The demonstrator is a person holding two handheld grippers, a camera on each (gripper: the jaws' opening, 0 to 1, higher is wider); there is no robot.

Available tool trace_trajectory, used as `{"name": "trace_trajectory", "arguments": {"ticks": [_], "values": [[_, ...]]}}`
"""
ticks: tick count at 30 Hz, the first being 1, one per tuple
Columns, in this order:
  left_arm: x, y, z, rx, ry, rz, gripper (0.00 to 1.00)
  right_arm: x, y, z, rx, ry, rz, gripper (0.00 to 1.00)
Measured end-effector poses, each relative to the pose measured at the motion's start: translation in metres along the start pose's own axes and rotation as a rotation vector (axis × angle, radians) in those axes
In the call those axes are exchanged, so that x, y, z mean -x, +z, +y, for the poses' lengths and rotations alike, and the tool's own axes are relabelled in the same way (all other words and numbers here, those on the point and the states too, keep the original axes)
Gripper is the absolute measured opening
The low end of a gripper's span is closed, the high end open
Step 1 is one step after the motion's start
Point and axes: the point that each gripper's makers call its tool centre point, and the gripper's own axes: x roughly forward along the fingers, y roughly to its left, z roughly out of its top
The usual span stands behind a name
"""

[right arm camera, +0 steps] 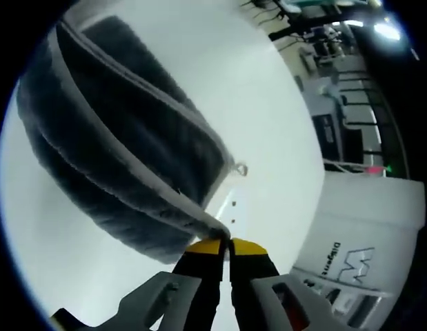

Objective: Open the folded towel by lifting each exposed corner and separating the folded layers until the towel lies flat within the target outline without major curled edges

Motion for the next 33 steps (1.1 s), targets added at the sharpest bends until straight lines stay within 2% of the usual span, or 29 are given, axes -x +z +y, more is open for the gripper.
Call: {"name": "trace_trajectory", "arguments": {"ticks": [14, 21, 27, 33], "values": [[-0.019, 0.0, -0.029, -0.021, -0.048, 0.009, 0.02, 0.021, -0.028, 0.01, -0.015, -0.046, 0.024, 0.0], [-0.027, -0.007, -0.039, -0.014, -0.066, 0.024, 0.02, 0.029, -0.044, 0.018, 0.004, -0.085, 0.049, 0.0], [-0.038, -0.005, -0.047, -0.024, -0.083, 0.031, 0.02, 0.037, -0.056, 0.023, 0.012, -0.111, 0.067, 0.0], [-0.053, -0.015, -0.065, -0.032, -0.097, 0.044, 0.02, 0.046, -0.074, 0.036, -0.003, -0.129, 0.091, 0.0]]}}
